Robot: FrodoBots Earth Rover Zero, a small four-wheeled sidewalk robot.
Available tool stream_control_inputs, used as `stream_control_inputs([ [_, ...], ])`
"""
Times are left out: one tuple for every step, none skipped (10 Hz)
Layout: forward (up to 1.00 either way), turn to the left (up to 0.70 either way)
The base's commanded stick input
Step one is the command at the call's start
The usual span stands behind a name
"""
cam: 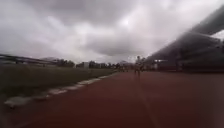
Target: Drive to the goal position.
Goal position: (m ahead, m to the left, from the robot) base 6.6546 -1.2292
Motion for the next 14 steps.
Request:
stream_control_inputs([
  [0.5,0.02],
  [0.5,0.02],
  [0.5,0.02],
  [0.5,0.02],
  [0.5,0.02],
  [0.5,0.02],
  [0.5,0.02],
  [0.5,0.02],
  [0.5,0.02],
  [0.5,-0.18],
  [0.5,-0.38],
  [0.5,-0.45],
  [0.5,0.02],
  [0.5,0.02],
])
